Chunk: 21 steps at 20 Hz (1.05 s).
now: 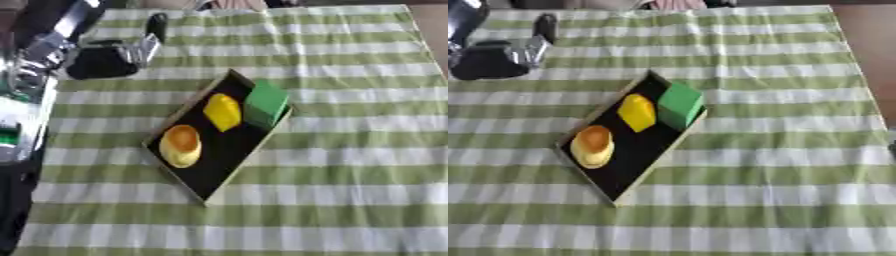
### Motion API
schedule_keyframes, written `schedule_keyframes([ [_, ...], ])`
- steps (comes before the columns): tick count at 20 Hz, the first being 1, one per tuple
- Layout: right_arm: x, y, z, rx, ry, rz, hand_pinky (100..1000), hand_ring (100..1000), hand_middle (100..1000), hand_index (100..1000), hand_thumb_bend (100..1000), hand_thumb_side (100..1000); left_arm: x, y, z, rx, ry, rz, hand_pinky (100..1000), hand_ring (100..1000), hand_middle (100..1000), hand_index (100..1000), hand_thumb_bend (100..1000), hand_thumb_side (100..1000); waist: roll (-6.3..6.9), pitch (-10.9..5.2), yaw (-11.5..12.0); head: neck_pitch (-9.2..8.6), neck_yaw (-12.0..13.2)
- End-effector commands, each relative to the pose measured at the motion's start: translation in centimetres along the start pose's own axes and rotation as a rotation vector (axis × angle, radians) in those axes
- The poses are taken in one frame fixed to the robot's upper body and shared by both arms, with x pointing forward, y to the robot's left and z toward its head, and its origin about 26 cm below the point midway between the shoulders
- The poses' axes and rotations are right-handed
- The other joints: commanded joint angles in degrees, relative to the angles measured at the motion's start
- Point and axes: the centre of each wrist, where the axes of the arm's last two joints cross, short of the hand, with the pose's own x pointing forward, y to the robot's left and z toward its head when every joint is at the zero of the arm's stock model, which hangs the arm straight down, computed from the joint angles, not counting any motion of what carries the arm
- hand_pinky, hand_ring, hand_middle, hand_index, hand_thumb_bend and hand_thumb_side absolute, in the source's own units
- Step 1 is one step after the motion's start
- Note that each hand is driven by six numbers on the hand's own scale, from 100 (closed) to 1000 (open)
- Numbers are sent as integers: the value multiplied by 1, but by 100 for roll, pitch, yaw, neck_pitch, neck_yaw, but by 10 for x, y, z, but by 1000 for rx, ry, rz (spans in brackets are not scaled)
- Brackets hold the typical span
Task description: Pick up objects on the table and place them in the box.
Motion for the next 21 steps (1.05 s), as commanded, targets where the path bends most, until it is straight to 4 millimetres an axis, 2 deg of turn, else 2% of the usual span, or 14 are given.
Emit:
schedule_keyframes([
  [1,6,-5,-8,4,-38,13,863,866,612,746,100,531,6,35,7,137,9,-27,694,797,741,827,100,501,-34,-140,8,-1,-9],
  [3,6,-5,-8,-1,-43,13,862,866,612,747,100,531,7,49,17,201,34,-33,693,794,737,825,100,504,-74,-141,3,-12,-5],
  [6,6,-6,-9,-8,-57,13,861,865,614,748,100,531,-4,75,47,512,22,97,693,791,736,825,100,488,-107,-118,-15,-18,25],
  [9,6,-7,-10,-13,-73,13,861,867,618,749,100,531,-12,81,69,740,13,209,686,792,736,823,100,524,-143,-103,-10,-30,59],
  [13,6,-6,-10,-11,-89,8,861,874,625,746,100,529,-18,84,84,849,46,226,685,789,738,826,100,542,-193,-86,-8,-59,86],
  [21,5,-4,-7,2,-97,5,862,880,631,746,100,517,-22,81,96,929,23,242,687,792,741,834,100,531,-240,-75,2,-165,21],
])
